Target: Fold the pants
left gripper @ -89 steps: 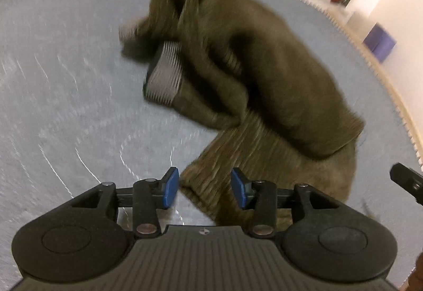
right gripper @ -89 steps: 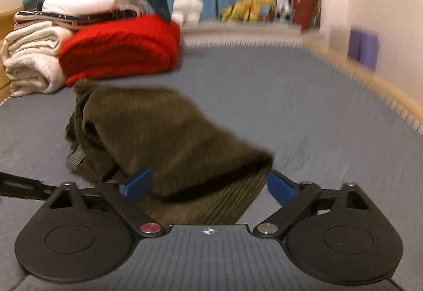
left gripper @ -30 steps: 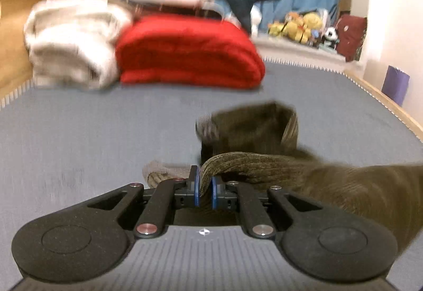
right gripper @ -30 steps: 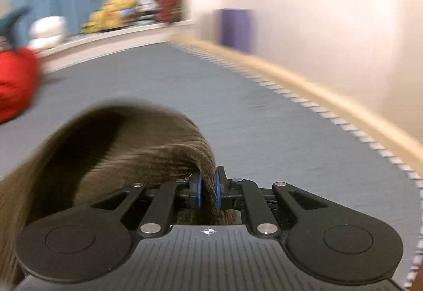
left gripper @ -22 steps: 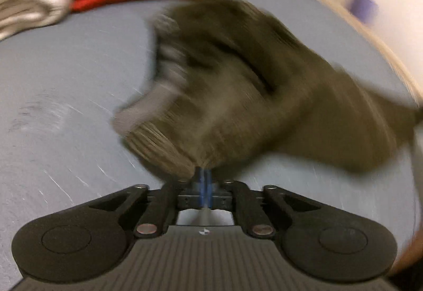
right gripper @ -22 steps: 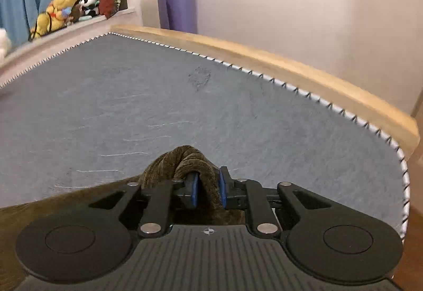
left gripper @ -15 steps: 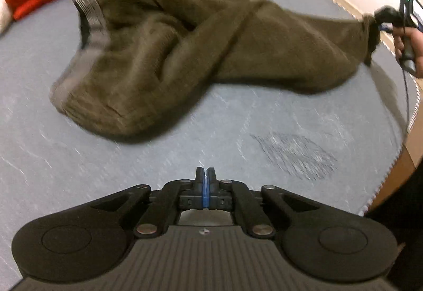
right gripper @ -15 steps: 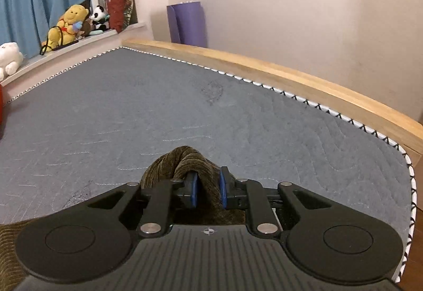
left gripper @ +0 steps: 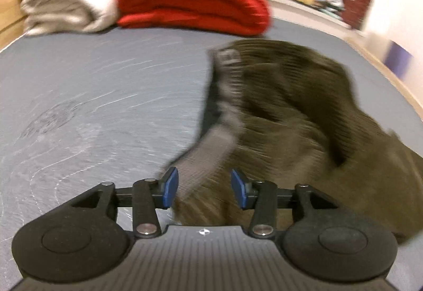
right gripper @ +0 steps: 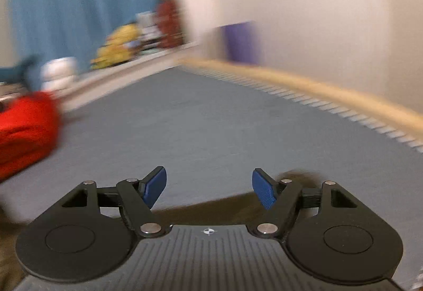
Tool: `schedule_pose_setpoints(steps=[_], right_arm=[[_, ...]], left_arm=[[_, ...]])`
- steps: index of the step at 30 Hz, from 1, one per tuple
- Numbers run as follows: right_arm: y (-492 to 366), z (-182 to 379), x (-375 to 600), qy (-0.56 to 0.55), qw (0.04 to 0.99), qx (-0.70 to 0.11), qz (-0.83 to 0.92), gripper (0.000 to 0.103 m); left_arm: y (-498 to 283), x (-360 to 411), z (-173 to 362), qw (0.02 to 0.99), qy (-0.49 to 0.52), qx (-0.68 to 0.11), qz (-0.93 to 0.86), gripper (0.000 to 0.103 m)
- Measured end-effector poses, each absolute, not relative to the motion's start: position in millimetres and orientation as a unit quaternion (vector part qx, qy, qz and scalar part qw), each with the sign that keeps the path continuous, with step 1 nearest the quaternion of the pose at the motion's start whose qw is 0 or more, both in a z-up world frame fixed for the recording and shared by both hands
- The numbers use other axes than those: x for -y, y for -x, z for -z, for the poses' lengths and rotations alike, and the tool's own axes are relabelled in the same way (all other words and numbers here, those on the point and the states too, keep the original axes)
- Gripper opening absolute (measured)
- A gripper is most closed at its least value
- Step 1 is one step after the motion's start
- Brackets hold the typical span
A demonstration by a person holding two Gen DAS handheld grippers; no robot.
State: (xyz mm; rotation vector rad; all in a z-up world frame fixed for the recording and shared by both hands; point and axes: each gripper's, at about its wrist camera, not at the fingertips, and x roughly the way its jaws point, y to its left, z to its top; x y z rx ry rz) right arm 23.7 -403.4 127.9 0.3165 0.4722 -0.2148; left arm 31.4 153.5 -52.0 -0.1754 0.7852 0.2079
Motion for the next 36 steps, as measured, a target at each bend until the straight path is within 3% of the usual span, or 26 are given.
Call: schedule_pose_setpoints(steps=[1,6,10,21,23,26,28,29,31,34,36], right_arm=[[-23.6,-125.9,390.5,-0.164,0.954,-0.241,0.063,0.075],[-29.6,-109.1,319.2,-0.188,0.930,-0.295,-0.112,0.075],[-42.0,-96.0,276.3,-0.212,0.902,-0.334,-0.171,0.075],[-96.1,-56.0,219.2,-0.261,0.875,-0.390,-0.124,0.077],[-97.9,-51.5,218.9,-0.261,0.876,-0.390,-0.116,0.077],[-102.5,-50.3,210.6,-0.252,0.881,-0.387,-0.108,0.076],[-104.9,-49.5,203.8,-0.233,0.887,-0.385,-0.102,0.058],[-105.7,-49.1,201.7,-0.224,0.890,-0.384,-0.098,0.052],[-106.0,-47.8,201.3,-0.211,0.895,-0.381,-0.098,0.027],[-103.0,-50.4,206.1,-0.213,0.895,-0.376,-0.109,0.013],[-95.0,-56.2,211.2,-0.211,0.897,-0.370,-0.115,0.011]], left_arm=[[-36.9,-162.0,57.4,0.913,0.095,-0.381,-0.113,0.063],[-54.9,-181.9,75.7,0.907,0.133,-0.378,-0.131,0.081],[-68.7,-179.9,85.2,0.909,0.142,-0.377,-0.110,0.086],[-94.7,-157.8,115.9,0.909,0.091,-0.394,-0.100,0.086],[-95.5,-157.3,119.4,0.908,0.078,-0.401,-0.092,0.082],[-93.9,-156.2,117.5,0.908,0.060,-0.409,-0.072,0.066],[-91.3,-156.0,109.9,0.908,0.056,-0.409,-0.063,0.045],[-88.3,-156.9,103.4,0.910,0.055,-0.406,-0.056,0.042],[-80.1,-158.8,90.5,0.916,0.050,-0.397,-0.042,0.032],[-64.1,-166.1,70.3,0.921,0.057,-0.384,-0.031,0.030],[-51.0,-173.9,56.5,0.922,0.072,-0.379,-0.031,0.030]])
